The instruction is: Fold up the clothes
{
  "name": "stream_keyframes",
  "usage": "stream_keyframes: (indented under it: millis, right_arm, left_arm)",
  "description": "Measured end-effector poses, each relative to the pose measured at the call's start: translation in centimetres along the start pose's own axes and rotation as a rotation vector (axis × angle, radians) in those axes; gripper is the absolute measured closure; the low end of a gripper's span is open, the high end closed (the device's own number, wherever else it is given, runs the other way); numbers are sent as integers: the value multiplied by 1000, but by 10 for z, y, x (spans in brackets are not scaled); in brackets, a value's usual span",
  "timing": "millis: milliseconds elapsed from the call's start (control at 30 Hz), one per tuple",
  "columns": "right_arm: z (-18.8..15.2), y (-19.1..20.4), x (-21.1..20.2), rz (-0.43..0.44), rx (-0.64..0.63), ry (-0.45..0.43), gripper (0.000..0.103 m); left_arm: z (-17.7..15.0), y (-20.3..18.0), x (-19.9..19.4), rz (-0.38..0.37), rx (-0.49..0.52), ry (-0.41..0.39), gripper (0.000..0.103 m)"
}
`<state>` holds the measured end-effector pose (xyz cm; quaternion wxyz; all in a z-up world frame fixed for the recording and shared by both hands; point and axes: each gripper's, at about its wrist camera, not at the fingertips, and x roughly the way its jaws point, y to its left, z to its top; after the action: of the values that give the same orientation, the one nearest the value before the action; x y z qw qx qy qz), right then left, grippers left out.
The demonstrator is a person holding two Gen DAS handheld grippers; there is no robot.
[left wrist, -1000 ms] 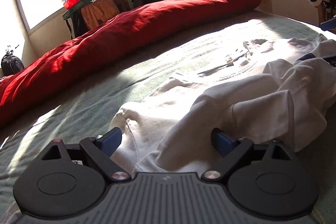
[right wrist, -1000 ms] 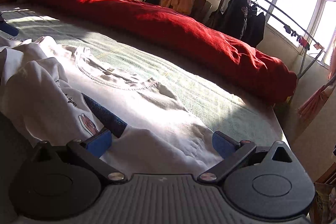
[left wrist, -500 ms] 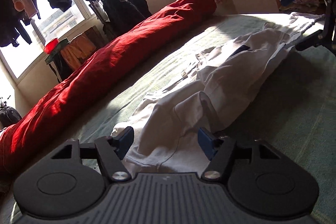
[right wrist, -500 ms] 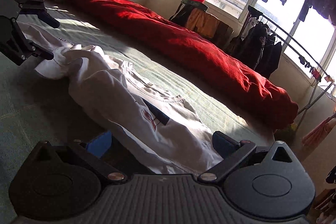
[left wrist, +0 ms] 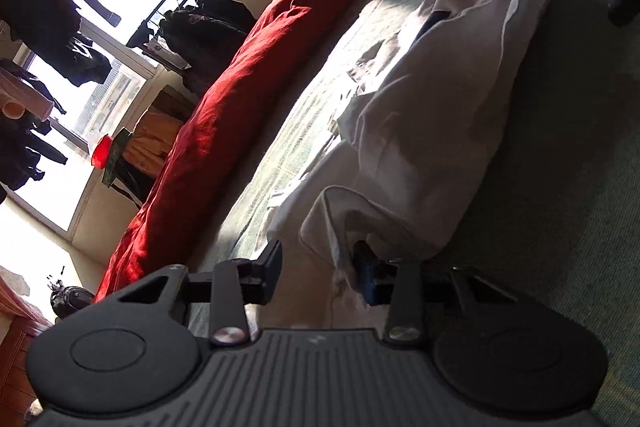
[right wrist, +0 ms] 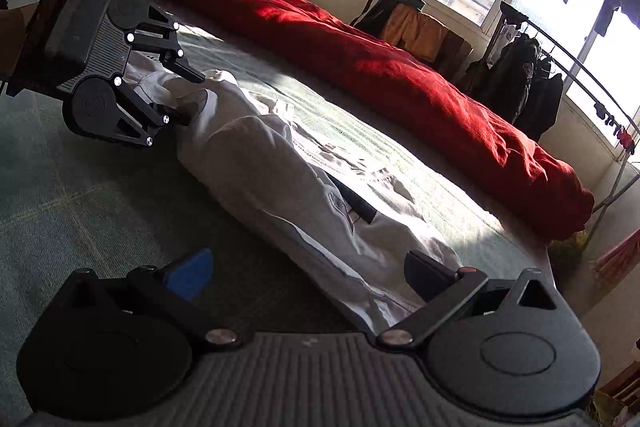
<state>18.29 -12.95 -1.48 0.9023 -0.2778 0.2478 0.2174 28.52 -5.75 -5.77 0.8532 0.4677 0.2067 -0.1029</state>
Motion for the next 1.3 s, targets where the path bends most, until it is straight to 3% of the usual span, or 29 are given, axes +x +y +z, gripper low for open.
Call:
stream_keyframes:
  millis: [167,233,300,367,533,600,667,767,833,1033,1167,1300]
  right_arm:
    - [-5,2,7,3,-11,17,0]
    - [-5,7,10,2,-22,19,0]
    - [-3,11,12,0,-33,15,0]
    - [-2,16,10,-2,-59,4,0]
    - [-5,21,18,-44,-142,14,2]
    - [-4,24,25,-64,-193,25,9]
    - [-5,31,32,-80,-256,37,26]
    - [-7,43,42,-108,-365,67,42]
    - [-8,51,49,-127,-438,87,45]
    - [-14,71,67,-181,-634,139,85]
    - [-13,73,55,-182,-633,136,93]
    - [-8,71,29,-169,-603,124,93]
  left_arm:
    - [4,-10,3,56,67,-12,62]
    - [6,-14,6,74,90,-14,68]
    - [8,-17,9,92,113,-17,93]
    - [10,-18,8,108,114,-19,97]
    - [7,-5,4,107,74,-22,98]
    - [6,-1,3,106,62,-23,97]
    - [5,4,1,105,50,-25,97]
    - [3,11,-1,103,31,-27,97]
    - [2,14,-2,101,21,-29,97]
    - [-2,19,-6,92,13,-34,97]
    - [-4,21,-15,89,10,-36,97]
    - [-6,23,-34,93,19,-40,97]
